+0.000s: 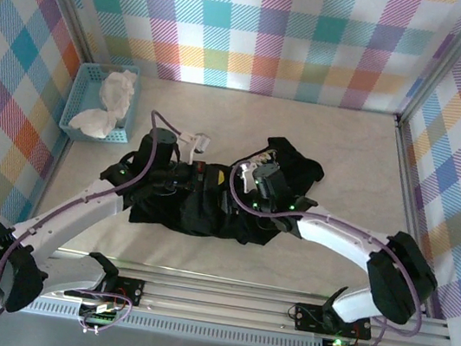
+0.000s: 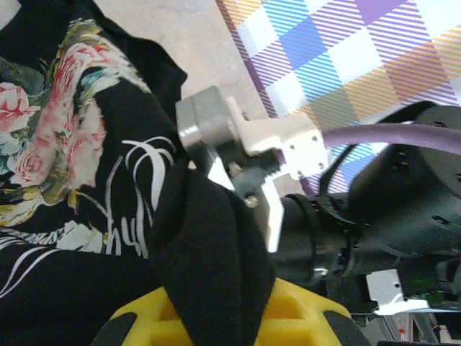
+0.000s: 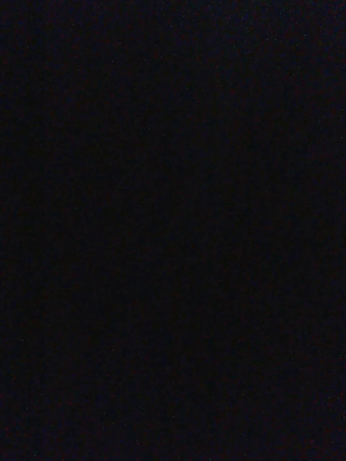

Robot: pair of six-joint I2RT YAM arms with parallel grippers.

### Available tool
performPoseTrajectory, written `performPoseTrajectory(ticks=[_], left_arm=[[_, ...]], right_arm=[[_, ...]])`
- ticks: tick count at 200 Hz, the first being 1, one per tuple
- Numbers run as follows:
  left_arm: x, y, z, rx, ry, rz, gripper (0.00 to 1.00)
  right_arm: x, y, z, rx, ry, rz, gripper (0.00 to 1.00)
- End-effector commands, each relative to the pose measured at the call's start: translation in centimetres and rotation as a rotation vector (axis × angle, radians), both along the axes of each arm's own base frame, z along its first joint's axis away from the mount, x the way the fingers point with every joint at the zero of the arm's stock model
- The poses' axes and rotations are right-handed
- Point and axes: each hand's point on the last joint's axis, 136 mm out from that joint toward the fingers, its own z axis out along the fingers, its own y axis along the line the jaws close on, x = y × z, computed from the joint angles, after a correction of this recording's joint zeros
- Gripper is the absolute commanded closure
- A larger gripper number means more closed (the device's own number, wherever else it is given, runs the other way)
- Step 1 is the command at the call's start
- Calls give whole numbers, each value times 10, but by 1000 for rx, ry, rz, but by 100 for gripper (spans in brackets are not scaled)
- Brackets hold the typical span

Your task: Fold the inside-out t-shirt

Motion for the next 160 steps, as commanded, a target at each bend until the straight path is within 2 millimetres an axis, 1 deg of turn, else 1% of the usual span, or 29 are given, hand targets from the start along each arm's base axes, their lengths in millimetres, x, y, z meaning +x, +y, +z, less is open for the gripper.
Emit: performPoseTrajectory(ticks=[1,6,20,21,26,31,61,87,107,116,130,139,144,147,160], left_arm=[[-6,6,21,-55,-52,-15,100],[-4,8,22,-60,-56,-3,100],[3,17,25,-78,-58,36,100],[4,18,25,-79,-58,39,100],[7,21,25,-83,-52,50,100],[8,22,26,-91,-49,58,100],[25,35,27,-108,-44,125,100],[41,53,23,-78,-37,221,100],[50,65,10,4,-27,288,100],[55,71,0,57,-18,325,91],[57,79,-10,133,-18,347,72],[55,80,-15,166,-22,335,64],[54,80,-15,182,-42,327,60],[50,81,-21,210,-27,319,58],[42,87,-25,303,-64,330,50]], right_arm=[[16,3,43,104,-122,13,73],[12,1,50,134,-137,59,79],[-4,-1,66,203,-155,184,89],[-8,-1,67,213,-154,208,91],[-12,-4,72,230,-161,237,94],[-20,-7,78,259,-170,285,98],[-62,-26,104,417,-178,514,100],[-81,-34,114,449,-197,602,100],[-88,-36,122,469,-218,646,100],[-88,-35,124,470,-220,651,100],[-86,-33,126,477,-215,657,100],[-83,-32,126,481,-209,652,100],[-81,-30,126,484,-207,650,100],[-80,-30,127,484,-207,647,100],[-70,-27,124,469,-188,610,100]])
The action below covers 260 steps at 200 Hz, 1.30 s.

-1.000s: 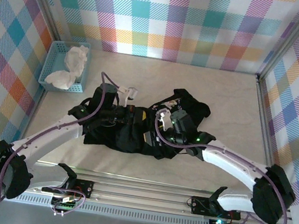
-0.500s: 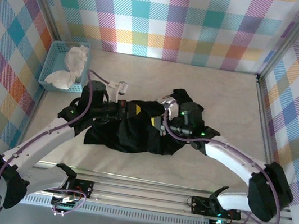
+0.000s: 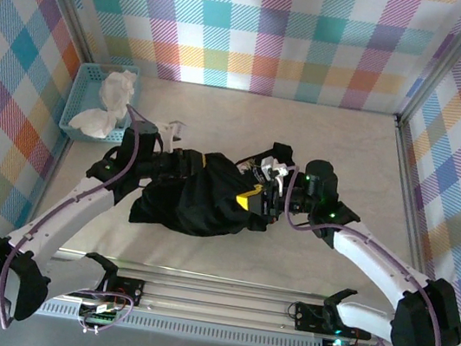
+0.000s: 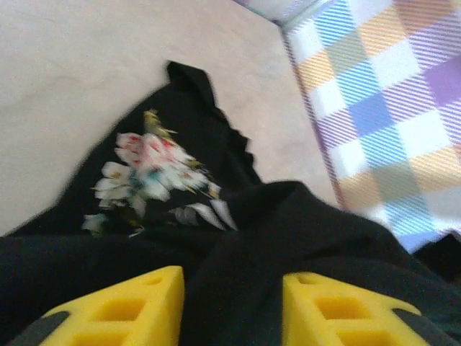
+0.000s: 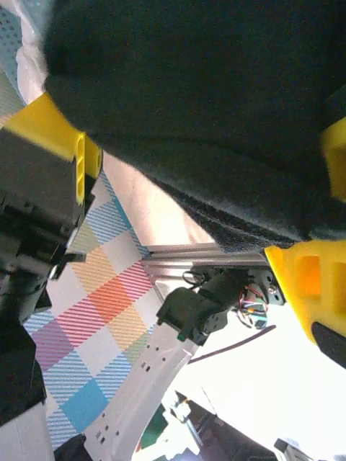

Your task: Fold the inside-out t-shirt

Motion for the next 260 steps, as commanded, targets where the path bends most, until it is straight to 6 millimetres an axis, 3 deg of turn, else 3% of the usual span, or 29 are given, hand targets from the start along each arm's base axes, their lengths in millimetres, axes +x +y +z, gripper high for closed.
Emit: performPoseTrajectory(ticks=[1,27,48,63,82,106,197,212,235,260], left_arm=[[-3,23,-8,213,-52,61,50],[-24,27,3,309,-179,66,44],[-47,-5,16,213,-267,-88,41],[-63,-32,10,182,-254,-223,41],[-68,-59,8,169,-267,-320,40],[-67,-79,10,151,-278,-368,38],[-62,-87,-15,241,-229,-429,37],[-60,-86,-21,259,-217,-420,42],[-54,-84,-20,270,-220,-386,58],[-54,-86,-18,255,-216,-390,84]], right_arm=[[2,5,12,28,-19,40,100],[12,8,7,-7,19,9,100],[18,8,6,-20,23,-18,100],[20,8,4,-31,26,-29,100],[21,8,3,-39,28,-32,100],[20,7,1,-45,32,-32,100],[19,5,3,-59,20,-44,100],[18,4,6,-58,10,-41,100],[17,2,3,-74,-6,-48,100],[14,-1,3,-87,-22,-44,100]])
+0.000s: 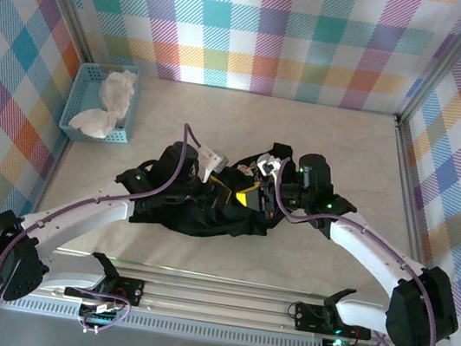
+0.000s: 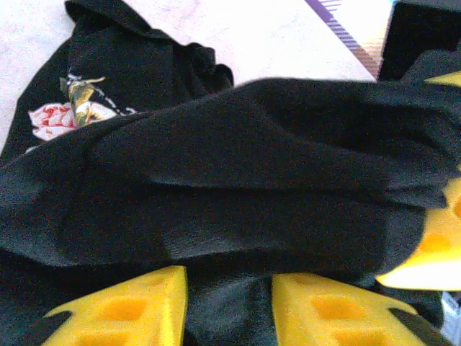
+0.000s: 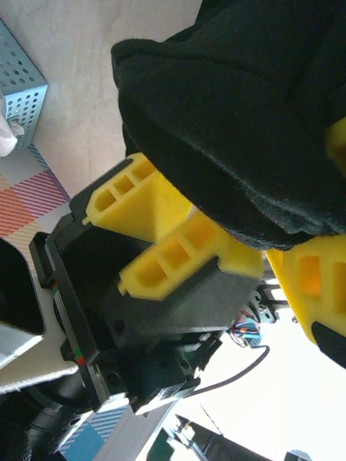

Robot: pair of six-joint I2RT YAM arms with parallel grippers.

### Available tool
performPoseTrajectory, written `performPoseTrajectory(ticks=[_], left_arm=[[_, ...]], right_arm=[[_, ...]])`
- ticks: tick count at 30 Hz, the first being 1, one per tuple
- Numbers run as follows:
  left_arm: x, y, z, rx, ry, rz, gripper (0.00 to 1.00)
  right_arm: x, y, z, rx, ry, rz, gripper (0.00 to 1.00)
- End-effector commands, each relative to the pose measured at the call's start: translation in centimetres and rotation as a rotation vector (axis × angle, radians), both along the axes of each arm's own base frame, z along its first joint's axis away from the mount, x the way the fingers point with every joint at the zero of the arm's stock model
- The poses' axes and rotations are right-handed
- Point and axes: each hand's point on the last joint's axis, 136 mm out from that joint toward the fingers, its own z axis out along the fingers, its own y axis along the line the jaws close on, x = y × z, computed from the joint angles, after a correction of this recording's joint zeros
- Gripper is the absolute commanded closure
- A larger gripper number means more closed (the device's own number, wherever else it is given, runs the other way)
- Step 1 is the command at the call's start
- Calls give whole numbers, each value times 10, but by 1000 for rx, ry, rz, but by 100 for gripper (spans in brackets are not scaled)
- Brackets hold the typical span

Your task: Fold the inside-out t-shirt

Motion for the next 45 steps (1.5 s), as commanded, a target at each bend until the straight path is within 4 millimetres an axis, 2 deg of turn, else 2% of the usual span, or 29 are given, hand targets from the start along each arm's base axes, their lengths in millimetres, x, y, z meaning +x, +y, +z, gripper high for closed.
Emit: performPoseTrajectory(ticks=[1,2,4,9,14,16,18,21,22,25,27,29,31,35,38,45], left_arm=[[1,-4,12,-11,-19,-12,86],[0,-3,13,-18,-16,-14,93],[-1,-2,20,-54,-17,-13,100],[-6,4,48,-226,12,-12,100],[-18,5,77,-410,86,-67,100],[-20,6,79,-417,96,-73,100],[-20,7,80,-422,107,-65,100],[-21,6,84,-445,117,-65,100],[-20,6,84,-445,115,-59,100],[-9,13,75,-395,95,19,100],[1,26,60,-279,52,118,100],[1,33,47,-166,-5,154,81],[-4,32,44,-131,-33,146,64],[-13,25,33,-95,-52,105,42],[-12,23,18,-36,-45,91,31],[-10,13,-3,43,-40,51,21]], right_arm=[[-4,-3,25,25,-102,26,100],[-4,-4,25,14,-116,23,100],[-4,-6,23,-3,-134,15,100],[4,-12,19,-72,-171,-36,100],[25,-19,16,-158,-177,-154,98],[27,-17,19,-149,-173,-163,97],[35,-20,17,-179,-166,-207,88],[45,-23,16,-212,-138,-266,82],[47,-23,16,-209,-126,-271,84],[41,-14,23,-148,-92,-233,100],[36,-8,30,-94,-66,-193,100],[35,-4,35,-67,-31,-182,100],[36,-2,36,-60,-10,-183,100],[38,0,39,-54,7,-178,100],[38,1,39,-53,12,-179,100],[41,-1,40,-70,9,-200,100]])
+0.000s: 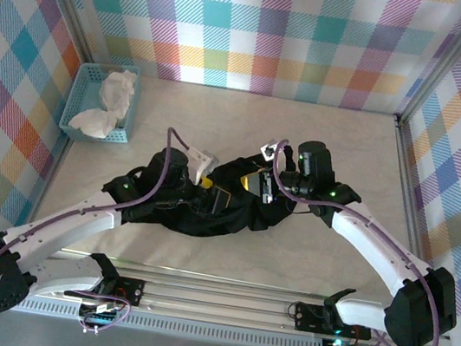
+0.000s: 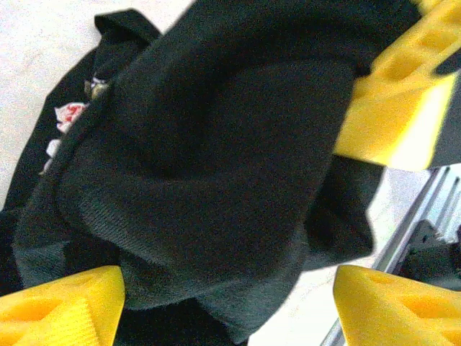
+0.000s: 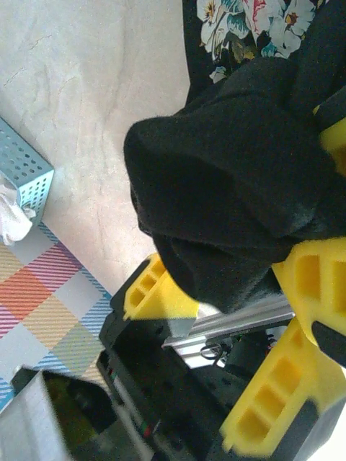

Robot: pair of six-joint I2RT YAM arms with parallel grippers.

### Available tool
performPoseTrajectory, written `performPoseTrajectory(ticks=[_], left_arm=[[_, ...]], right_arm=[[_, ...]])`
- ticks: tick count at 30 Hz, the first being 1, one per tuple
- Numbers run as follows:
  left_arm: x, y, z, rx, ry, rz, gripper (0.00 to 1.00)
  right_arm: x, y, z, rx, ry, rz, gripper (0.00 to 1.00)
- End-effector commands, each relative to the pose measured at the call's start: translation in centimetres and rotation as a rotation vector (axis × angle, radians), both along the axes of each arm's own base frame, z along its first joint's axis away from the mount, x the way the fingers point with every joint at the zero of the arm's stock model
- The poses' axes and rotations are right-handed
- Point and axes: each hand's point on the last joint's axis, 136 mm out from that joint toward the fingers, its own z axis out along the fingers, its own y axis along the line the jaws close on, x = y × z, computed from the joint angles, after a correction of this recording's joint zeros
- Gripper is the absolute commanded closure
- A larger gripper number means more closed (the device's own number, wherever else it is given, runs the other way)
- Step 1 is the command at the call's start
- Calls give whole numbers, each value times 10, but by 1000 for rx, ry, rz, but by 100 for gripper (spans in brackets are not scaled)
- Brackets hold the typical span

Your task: Fold the inside-out t-shirt

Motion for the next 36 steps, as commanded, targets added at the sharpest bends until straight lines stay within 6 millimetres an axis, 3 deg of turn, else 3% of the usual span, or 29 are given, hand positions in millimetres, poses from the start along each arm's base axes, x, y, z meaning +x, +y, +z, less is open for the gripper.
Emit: performPoseTrajectory(ticks=[1,6,11,16,21,29,34,36], left_arm=[[1,-2,-11,75,-26,-20,19],[11,3,-19,116,-34,37,23],[12,-1,-8,80,-64,28,52],[8,-6,-1,51,-67,-16,69],[4,-3,17,-8,-83,-37,94],[-17,-9,54,-212,-75,-144,100],[-20,0,81,-368,-122,-154,100],[-26,-1,85,-398,-147,-187,100]], right_arm=[[2,4,26,40,-45,9,100],[3,4,23,28,-41,10,100],[2,3,19,14,-45,15,100],[-1,-1,16,-15,-72,27,100],[-2,-8,8,-85,-111,33,100],[9,-24,-8,-224,-156,-30,99],[29,-58,-28,-399,-134,-260,80],[21,-58,-25,-396,-134,-248,71]])
